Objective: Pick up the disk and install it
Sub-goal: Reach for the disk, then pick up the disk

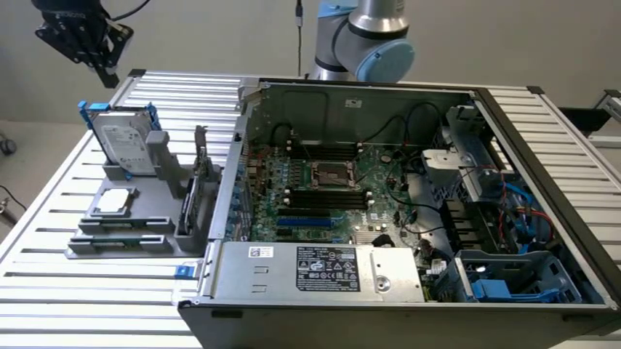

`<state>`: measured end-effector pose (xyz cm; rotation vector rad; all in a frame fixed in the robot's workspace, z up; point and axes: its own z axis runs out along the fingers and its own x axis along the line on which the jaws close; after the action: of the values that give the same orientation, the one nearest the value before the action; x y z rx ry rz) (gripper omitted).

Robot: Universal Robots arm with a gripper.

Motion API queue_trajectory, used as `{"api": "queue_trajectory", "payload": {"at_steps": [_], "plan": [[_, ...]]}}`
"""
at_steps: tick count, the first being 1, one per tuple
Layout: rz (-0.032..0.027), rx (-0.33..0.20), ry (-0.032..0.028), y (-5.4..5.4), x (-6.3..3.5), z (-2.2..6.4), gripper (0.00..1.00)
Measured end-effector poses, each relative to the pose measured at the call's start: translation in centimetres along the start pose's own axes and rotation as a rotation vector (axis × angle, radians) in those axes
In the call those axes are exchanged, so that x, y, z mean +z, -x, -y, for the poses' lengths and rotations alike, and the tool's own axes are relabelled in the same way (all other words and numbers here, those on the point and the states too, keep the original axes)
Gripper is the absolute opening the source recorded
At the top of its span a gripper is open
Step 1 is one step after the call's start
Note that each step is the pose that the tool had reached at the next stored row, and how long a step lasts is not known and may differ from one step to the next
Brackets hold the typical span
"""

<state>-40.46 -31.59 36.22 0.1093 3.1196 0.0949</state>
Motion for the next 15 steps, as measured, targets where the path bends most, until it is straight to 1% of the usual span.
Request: {"api": "queue_trajectory", "payload": {"at_steps": [3, 5, 6, 15], "plan": [[-0.0031, -0.002, -0.0024, -0.9, 0.11, 0.02, 0.11], [-0.0048, -0.005, -0.0053, -1.4, 0.14, 0.01, 0.11], [-0.0053, -0.007, -0.0057, -1.5, 0.14, 0.01, 0.11], [-0.0054, -0.008, -0.0057, -1.5, 0.13, 0.01, 0.11]]}}
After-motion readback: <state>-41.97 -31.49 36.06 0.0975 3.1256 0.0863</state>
